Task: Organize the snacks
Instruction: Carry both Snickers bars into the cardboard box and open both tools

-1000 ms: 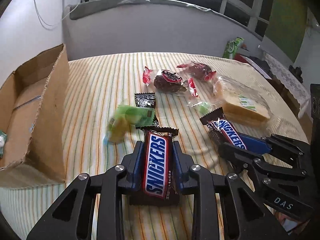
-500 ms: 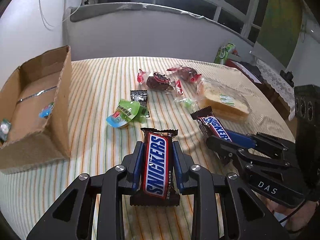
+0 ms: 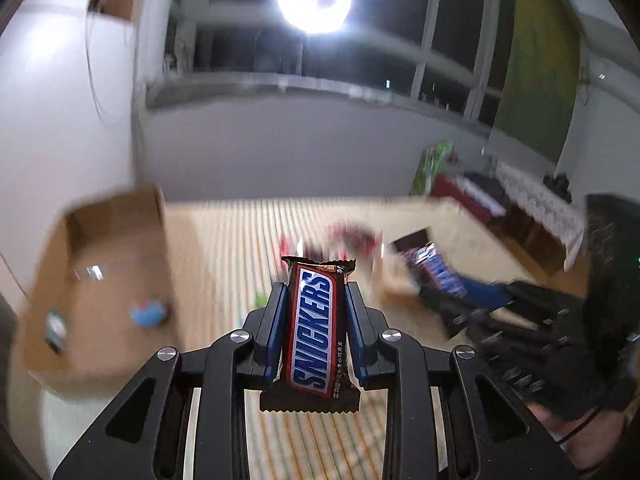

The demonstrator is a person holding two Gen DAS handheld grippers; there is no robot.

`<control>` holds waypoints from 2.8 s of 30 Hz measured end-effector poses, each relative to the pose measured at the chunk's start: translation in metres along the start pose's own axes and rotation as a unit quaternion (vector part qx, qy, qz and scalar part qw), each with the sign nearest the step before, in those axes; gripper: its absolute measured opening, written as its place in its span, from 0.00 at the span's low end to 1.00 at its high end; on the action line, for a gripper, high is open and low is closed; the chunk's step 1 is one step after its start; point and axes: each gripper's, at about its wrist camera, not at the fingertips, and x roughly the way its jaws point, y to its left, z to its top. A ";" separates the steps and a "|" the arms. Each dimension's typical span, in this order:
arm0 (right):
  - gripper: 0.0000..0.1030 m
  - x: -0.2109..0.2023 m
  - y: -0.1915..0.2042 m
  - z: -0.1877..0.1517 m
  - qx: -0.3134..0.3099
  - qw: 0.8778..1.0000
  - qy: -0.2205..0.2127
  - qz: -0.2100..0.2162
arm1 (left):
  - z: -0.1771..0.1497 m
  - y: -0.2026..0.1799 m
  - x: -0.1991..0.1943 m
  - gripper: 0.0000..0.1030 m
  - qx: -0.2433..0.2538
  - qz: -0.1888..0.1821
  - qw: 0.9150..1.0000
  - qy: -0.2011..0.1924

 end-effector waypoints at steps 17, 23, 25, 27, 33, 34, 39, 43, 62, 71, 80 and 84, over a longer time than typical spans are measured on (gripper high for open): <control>0.30 0.001 0.055 0.020 -0.046 0.999 0.003 0.008 | 0.021 0.045 -0.039 0.25 -0.029 0.014 0.998 -0.057; 0.30 0.037 0.085 0.015 -0.059 0.997 0.027 0.038 | 0.008 0.079 -0.037 0.25 -0.053 0.033 0.997 -0.048; 0.30 0.051 0.102 0.015 -0.066 0.996 0.031 0.056 | 0.003 0.095 -0.039 0.25 -0.062 0.050 0.996 -0.047; 0.30 0.064 0.119 0.016 -0.074 0.994 0.036 0.073 | -0.001 0.110 -0.044 0.25 -0.062 0.080 0.994 -0.049; 0.30 0.091 0.158 0.020 -0.091 0.988 0.038 0.115 | -0.007 0.160 -0.064 0.25 -0.086 0.141 0.984 -0.059; 0.30 0.094 0.162 0.021 -0.093 0.988 0.038 0.119 | -0.007 0.167 -0.067 0.25 -0.092 0.147 0.983 -0.060; 0.30 0.104 0.166 0.020 -0.096 0.987 0.047 0.122 | -0.005 0.178 -0.067 0.25 -0.103 0.145 0.982 -0.061; 0.30 0.115 0.165 0.018 -0.096 0.986 0.058 0.125 | -0.008 0.172 -0.055 0.25 -0.100 0.128 0.985 -0.054; 0.64 0.187 0.181 -0.026 -0.121 0.974 0.136 0.137 | -0.015 0.183 -0.032 0.83 -0.090 0.193 0.977 -0.027; 0.64 0.183 0.205 -0.041 -0.124 0.967 0.154 0.158 | -0.002 0.168 -0.071 0.83 -0.059 0.215 0.972 -0.069; 0.64 0.178 0.223 -0.040 -0.124 0.968 0.149 0.157 | 0.000 0.188 -0.089 0.83 -0.079 0.228 0.967 -0.086; 0.64 0.167 0.220 -0.030 -0.125 0.976 0.121 0.134 | 0.000 0.191 -0.094 0.83 -0.077 0.227 0.967 -0.087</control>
